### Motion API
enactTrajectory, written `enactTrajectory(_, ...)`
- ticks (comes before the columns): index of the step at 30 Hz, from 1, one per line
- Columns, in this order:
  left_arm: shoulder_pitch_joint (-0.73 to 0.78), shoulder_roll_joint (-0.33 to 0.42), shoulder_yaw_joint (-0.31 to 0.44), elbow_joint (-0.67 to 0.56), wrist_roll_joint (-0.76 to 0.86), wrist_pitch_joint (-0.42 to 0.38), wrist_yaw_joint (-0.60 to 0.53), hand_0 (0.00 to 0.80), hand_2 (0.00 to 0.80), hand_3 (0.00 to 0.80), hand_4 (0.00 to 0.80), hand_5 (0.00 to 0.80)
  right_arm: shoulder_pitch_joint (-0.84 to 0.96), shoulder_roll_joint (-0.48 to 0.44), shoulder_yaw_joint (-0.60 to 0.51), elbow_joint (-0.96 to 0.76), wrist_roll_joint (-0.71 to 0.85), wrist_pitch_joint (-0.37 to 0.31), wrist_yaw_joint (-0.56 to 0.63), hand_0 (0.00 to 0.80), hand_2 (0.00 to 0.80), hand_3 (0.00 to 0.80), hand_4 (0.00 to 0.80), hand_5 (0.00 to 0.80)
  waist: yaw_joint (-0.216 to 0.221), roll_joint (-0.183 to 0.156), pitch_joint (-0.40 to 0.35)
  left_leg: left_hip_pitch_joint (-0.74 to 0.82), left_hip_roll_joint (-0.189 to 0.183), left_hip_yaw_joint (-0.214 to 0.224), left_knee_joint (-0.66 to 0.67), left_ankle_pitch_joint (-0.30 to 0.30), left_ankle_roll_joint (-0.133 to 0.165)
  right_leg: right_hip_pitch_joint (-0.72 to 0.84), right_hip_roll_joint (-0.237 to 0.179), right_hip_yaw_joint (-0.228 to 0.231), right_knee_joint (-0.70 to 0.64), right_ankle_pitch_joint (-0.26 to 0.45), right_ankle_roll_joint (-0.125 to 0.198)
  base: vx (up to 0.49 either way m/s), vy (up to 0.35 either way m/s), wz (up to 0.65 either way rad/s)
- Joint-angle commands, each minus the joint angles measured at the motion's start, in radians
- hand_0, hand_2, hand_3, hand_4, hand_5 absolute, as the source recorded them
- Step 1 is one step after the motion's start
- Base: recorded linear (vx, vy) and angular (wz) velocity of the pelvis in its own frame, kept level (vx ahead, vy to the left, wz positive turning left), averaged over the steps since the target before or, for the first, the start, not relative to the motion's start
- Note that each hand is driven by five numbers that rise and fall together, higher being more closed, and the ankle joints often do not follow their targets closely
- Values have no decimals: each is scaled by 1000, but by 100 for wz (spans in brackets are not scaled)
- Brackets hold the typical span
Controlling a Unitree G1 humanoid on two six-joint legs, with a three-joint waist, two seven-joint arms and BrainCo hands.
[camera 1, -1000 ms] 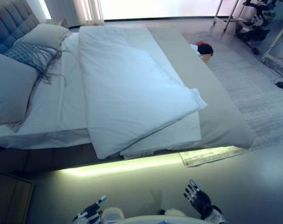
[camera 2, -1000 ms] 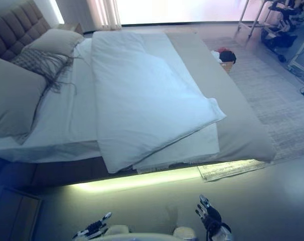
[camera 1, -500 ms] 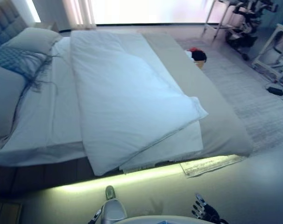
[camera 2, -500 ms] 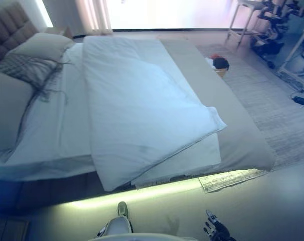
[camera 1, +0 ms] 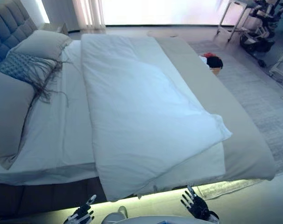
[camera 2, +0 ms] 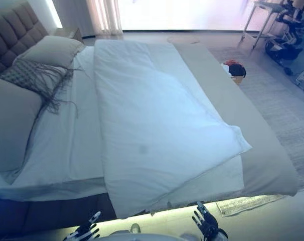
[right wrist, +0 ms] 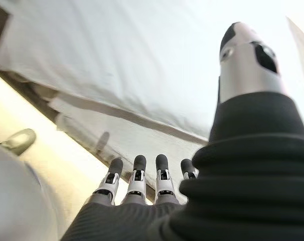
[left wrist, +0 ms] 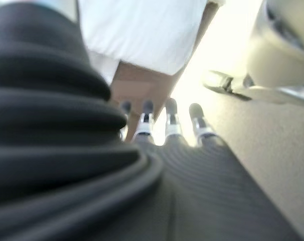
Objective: Make the bed neatly
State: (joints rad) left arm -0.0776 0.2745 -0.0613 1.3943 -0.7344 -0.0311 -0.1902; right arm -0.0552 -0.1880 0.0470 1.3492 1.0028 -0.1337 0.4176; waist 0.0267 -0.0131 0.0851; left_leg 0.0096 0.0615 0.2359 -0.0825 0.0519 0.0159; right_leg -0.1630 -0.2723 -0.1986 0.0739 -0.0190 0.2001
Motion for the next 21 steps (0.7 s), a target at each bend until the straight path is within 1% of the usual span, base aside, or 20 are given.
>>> enactTrajectory(1,-68,8,28,-17,-56,-11,1,0,0,0,0,0,-111,-34,-39,-53,54,-28,-22,0,0,0,0,0,-16,-3,87,-49,89,40,153,-65,-80,-25,-17,-1,29,163,-47,196,-212,82)
enactTrajectory(2,-51,-4,38,-18,-49,-13,11,0,0,0,0,0,-104,-32,-42,-55,37,-22,-44,0,0,0,0,0,-16,-14,78,-45,92,48,188,-73,-81,6,-14,-12,20,161,-42,321,-214,94)
enactTrajectory(3,-23,-20,49,-20,-50,-18,12,0,0,0,0,0,-90,-35,-55,-62,49,-13,-52,0,0,0,0,0,-12,-18,65,-31,102,47,195,-72,-88,42,-13,-28,13,152,-40,324,-153,97)
enactTrajectory(4,-10,-24,50,-19,-42,-15,8,0,0,0,0,0,-84,-36,-61,-60,64,-12,-50,0,0,0,0,0,-11,-18,62,-17,108,46,190,-71,-91,63,-12,-37,10,145,-40,353,-145,77)
enactTrajectory(5,10,-32,56,-8,1,-11,-11,0,0,0,0,0,-74,-40,-76,-56,81,-13,-51,0,0,0,0,0,-4,-20,48,2,114,42,175,-65,-96,94,-10,-48,1,135,-40,317,-121,50)
enactTrajectory(7,22,-36,58,16,28,-20,-15,0,0,0,0,0,-68,-44,-90,-45,78,-17,-70,0,0,0,0,0,-1,-23,33,42,114,36,144,-61,-97,136,-3,-67,-23,123,-37,287,-102,13)
enactTrajectory(9,35,-31,62,35,45,-17,-17,0,0,0,0,0,-70,-50,-103,-29,106,-10,-76,0,0,0,0,0,5,-22,9,81,118,23,105,-56,-106,174,8,-89,-34,104,-34,248,-83,22)
enactTrajectory(11,38,-30,57,42,65,-16,-25,0,0,0,0,0,-70,-49,-112,-17,131,-27,-107,0,0,0,0,0,10,-20,-1,100,121,15,81,-50,-113,195,14,-99,-38,94,-31,159,-51,10)
enactTrajectory(15,49,-25,49,42,65,-16,-26,0,0,0,0,0,-77,-50,-130,-10,169,-31,-149,0,0,0,0,0,16,-11,-9,134,121,7,53,-47,-122,225,16,-119,-56,93,-27,130,-16,3)
enactTrajectory(17,59,-22,46,39,73,-17,-35,0,0,0,0,0,-85,-52,-131,-13,172,-13,-165,0,0,0,0,0,20,-6,-10,143,122,2,52,-49,-124,230,16,-121,-56,90,-26,110,8,14)
enactTrajectory(19,63,-19,32,30,56,-17,-46,0,0,0,0,0,-100,-55,-123,-10,157,27,-198,0,0,0,0,0,24,0,-3,134,123,-4,69,-56,-125,217,11,-121,-35,81,-27,37,29,3)
enactTrajectory(21,52,-18,26,24,35,-22,-53,0,0,0,0,0,-117,-61,-117,-10,166,37,-201,0,0,0,0,0,28,5,13,103,121,-13,108,-63,-125,191,4,-119,1,71,-27,-62,26,4)
